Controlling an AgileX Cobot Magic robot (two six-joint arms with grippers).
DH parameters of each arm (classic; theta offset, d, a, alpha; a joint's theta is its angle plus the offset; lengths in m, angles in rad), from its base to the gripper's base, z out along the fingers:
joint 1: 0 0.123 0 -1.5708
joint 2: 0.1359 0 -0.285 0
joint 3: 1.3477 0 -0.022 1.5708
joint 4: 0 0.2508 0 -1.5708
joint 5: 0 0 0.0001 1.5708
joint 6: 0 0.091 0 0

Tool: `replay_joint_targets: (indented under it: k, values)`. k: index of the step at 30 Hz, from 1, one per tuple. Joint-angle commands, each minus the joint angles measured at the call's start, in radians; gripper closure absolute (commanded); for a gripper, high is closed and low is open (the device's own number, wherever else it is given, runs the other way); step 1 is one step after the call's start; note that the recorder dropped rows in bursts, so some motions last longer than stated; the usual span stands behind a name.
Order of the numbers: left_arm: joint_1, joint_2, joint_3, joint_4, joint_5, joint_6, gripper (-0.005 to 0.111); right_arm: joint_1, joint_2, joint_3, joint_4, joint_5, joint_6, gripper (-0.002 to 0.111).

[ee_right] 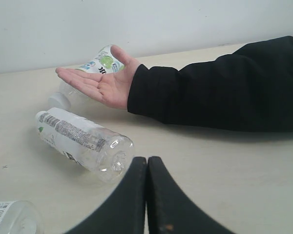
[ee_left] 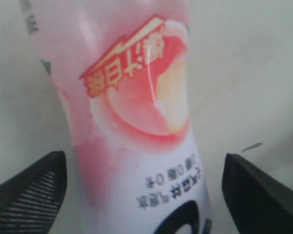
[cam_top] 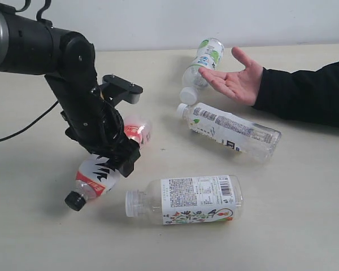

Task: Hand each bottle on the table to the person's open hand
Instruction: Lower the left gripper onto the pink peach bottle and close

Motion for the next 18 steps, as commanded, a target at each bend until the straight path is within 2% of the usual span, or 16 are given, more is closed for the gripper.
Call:
replay_joint_targets:
  k: [1,3,6,10,14,18]
  values:
    - [-0.002,0.006,-0.003,0.009,-0.034,-0.021,0.027,0.001,-0.001,0.005,0.004,-0.012,0.000,0.108]
    - [-0.002,0.006,-0.003,0.009,-0.037,-0.021,0.035,0.001,-0.001,0.005,0.004,-0.012,0.000,0.108]
    - [-0.002,0.006,-0.003,0.019,-0.039,-0.021,0.058,0.001,-0.001,0.005,0.004,-0.012,0.000,0.108]
    - [-0.002,0.006,-0.003,0.092,-0.041,-0.005,0.107,0.001,-0.001,0.005,0.004,-0.012,0.000,0.108]
    - [-0.002,0.006,-0.010,0.119,-0.035,0.009,0.107,0.001,-0.001,0.005,0.004,-0.012,0.000,0.108]
    - [-0.002,0.006,-0.085,0.119,0.048,0.000,0.107,0.001,-0.001,0.005,0.004,-0.012,0.000,0.108]
